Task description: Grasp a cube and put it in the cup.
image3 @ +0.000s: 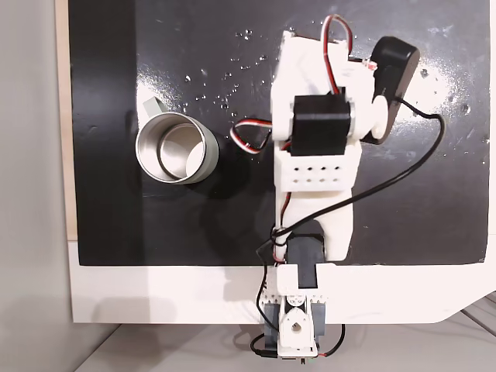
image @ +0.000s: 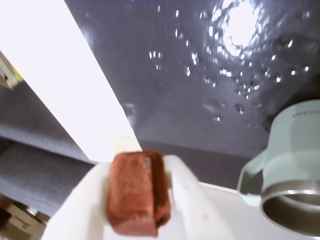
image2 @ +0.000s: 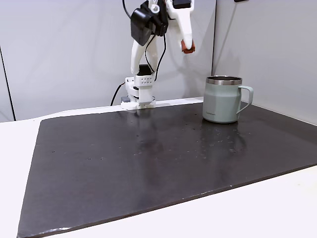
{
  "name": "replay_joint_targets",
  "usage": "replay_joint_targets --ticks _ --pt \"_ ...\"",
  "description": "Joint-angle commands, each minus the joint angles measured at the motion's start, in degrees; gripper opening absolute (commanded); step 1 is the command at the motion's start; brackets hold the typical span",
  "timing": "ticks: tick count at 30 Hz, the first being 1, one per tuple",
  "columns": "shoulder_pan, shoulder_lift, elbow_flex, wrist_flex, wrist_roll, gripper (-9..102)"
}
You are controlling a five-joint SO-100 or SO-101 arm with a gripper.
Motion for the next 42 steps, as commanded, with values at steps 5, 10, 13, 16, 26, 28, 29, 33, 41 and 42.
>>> replay_joint_targets --ticks 5,10,13,16,26,28,29,33,41,42 --pt "-7.38 6.42 1.41 0.00 -2.99 2" --pt "-12.57 6.42 2.72 -0.09 -5.27 2" --pt "-15.82 5.98 2.72 -0.35 -6.50 2" --pt "-19.51 5.36 2.72 -0.35 -7.91 2" --pt "-30.67 3.87 7.47 0.00 -13.54 2" --pt "-32.17 4.22 9.23 0.09 -14.41 2" --pt "-32.87 4.48 10.28 0.09 -14.85 2" --pt "-33.84 5.71 14.33 0.09 -16.00 2" --pt "-33.93 6.33 19.86 0.18 -17.49 2" --pt "-34.01 6.42 20.04 0.18 -17.58 2"
